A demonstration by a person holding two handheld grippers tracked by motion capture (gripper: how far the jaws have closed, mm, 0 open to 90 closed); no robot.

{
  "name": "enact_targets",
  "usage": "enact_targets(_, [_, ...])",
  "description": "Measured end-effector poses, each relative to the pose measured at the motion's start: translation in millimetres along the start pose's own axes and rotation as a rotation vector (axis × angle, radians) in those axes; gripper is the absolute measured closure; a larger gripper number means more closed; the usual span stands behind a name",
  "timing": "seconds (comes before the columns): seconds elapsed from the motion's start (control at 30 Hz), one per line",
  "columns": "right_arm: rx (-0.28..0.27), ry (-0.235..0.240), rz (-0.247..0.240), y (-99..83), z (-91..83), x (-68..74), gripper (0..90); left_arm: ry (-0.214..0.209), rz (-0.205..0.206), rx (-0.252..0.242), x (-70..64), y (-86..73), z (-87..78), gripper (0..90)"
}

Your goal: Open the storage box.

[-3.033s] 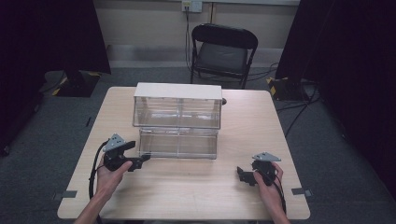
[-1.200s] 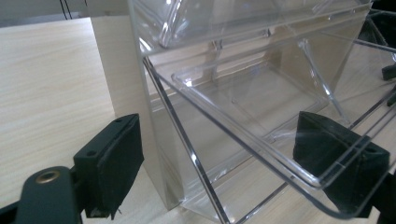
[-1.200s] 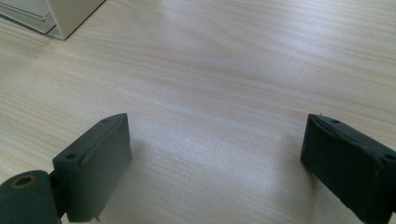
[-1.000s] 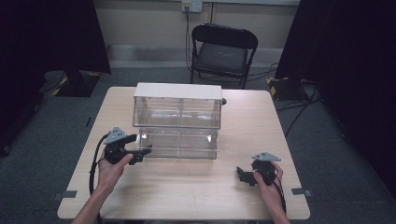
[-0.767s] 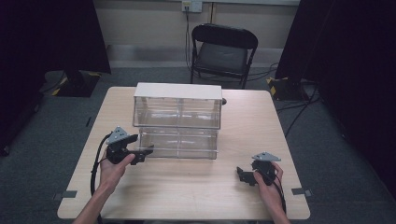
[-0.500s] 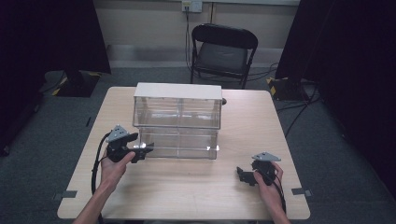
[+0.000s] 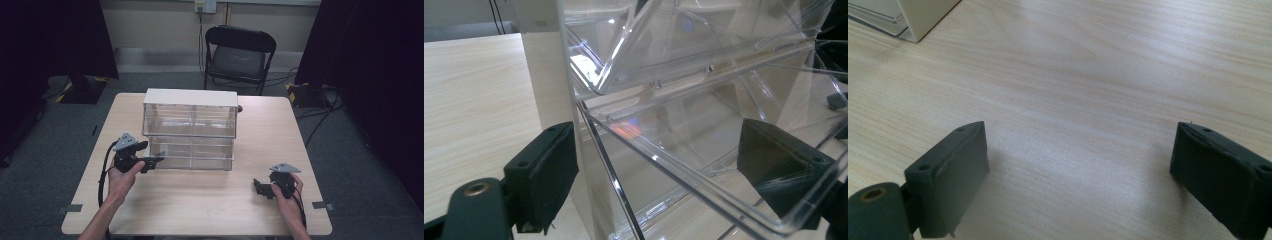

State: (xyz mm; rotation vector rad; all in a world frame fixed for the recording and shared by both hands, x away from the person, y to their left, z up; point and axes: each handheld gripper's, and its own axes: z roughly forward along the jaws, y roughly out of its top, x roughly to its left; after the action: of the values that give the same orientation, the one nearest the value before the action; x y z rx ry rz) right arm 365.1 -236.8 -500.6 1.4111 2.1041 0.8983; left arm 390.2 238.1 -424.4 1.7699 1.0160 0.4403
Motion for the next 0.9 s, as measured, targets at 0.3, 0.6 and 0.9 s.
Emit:
enact_targets(0.3, [0.0,0.0,0.0,0.0,0.0,0.0,7.8,0.006,0.008,-0.004,-2.2,8.4,1.3,15.8])
enact_targets(0.6, [0.0,0.0,0.0,0.0,0.0,0.0,7.8,0.007,0.018,-0.004,-2.4,8.8,1.5,15.7])
enact_targets(0.9, [0.0,0.0,0.0,0.0,0.0,0.0,7.8,0.017,0.027,-0.008,-2.8,11.7,0.5,15.6])
